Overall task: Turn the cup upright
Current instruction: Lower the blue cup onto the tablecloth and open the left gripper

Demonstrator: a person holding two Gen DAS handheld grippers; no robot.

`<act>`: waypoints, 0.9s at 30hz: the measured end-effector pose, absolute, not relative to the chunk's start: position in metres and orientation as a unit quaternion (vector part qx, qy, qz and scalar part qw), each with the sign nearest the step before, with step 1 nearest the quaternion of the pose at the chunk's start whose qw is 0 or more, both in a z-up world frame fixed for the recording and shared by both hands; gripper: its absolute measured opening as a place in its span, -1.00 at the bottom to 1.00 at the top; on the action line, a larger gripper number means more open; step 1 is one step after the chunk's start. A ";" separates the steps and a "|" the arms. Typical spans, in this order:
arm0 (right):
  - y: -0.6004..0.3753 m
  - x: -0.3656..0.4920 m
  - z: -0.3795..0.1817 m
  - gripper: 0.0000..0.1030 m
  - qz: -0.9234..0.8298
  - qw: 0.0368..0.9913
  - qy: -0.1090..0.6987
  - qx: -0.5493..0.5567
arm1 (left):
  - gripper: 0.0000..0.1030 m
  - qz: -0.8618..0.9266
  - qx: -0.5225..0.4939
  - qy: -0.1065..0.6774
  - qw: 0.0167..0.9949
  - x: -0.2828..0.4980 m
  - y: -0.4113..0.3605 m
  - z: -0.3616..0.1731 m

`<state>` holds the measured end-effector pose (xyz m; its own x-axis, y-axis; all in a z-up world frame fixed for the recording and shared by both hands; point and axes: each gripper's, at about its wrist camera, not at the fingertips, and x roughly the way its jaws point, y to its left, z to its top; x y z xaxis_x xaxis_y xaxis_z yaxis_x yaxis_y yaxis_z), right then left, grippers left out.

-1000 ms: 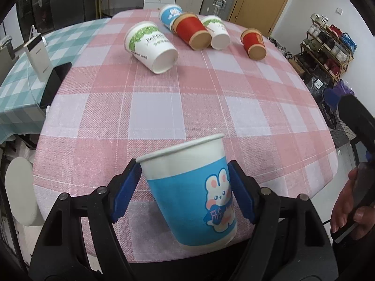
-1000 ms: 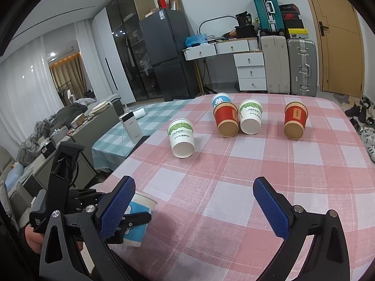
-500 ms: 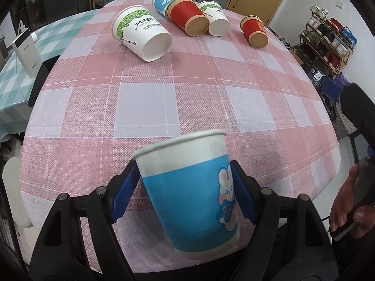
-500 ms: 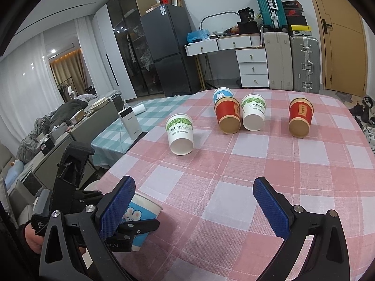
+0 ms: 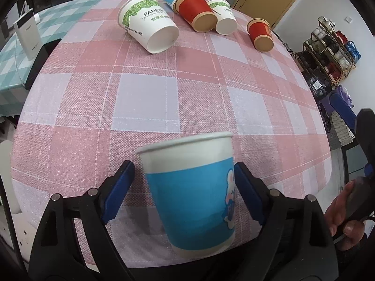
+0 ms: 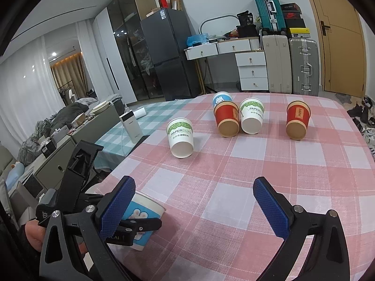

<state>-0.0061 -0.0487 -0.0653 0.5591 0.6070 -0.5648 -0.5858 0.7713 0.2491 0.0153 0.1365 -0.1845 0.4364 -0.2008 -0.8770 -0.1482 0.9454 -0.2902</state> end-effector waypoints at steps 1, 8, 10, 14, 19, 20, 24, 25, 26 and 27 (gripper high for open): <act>-0.049 -0.007 -0.065 0.99 0.338 0.883 0.325 0.017 | 0.65 -0.016 -0.164 0.528 0.833 0.015 0.136 -0.182; -0.054 -0.011 -0.061 0.99 0.338 0.885 0.320 0.018 | 0.66 0.003 -0.159 0.507 0.847 0.008 0.136 -0.165; -0.057 -0.012 -0.059 0.99 0.337 0.886 0.318 0.021 | 0.66 0.004 -0.159 0.499 0.852 0.006 0.136 -0.158; -0.062 -0.010 -0.057 0.99 0.335 0.884 0.324 0.029 | 0.66 0.008 -0.158 0.473 0.867 -0.002 0.137 -0.137; -0.066 -0.015 -0.050 0.99 0.337 0.885 0.318 0.036 | 0.66 0.023 -0.140 0.423 0.895 -0.020 0.135 -0.103; -0.067 -0.017 -0.048 0.99 0.338 0.886 0.316 0.035 | 0.66 0.029 -0.137 0.409 0.902 -0.025 0.135 -0.094; -0.067 -0.025 -0.038 0.99 0.344 0.887 0.307 0.034 | 0.69 0.054 -0.124 0.355 0.925 -0.044 0.136 -0.064; -0.067 -0.027 -0.035 0.99 0.345 0.887 0.304 0.034 | 0.71 0.058 -0.123 0.343 0.929 -0.049 0.136 -0.058; -0.067 -0.029 -0.033 0.99 0.347 0.887 0.302 0.034 | 0.72 0.062 -0.123 0.331 0.933 -0.055 0.137 -0.052; -0.067 -0.031 -0.030 0.99 0.349 0.887 0.299 0.034 | 0.77 0.066 -0.123 0.317 0.938 -0.062 0.138 -0.045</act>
<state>-0.0313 -0.0668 -0.0301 0.5764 0.6404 -0.5075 -0.5995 0.7535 0.2699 -0.0616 0.1377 -0.0452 0.7899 0.0464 -0.6115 -0.2024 0.9610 -0.1886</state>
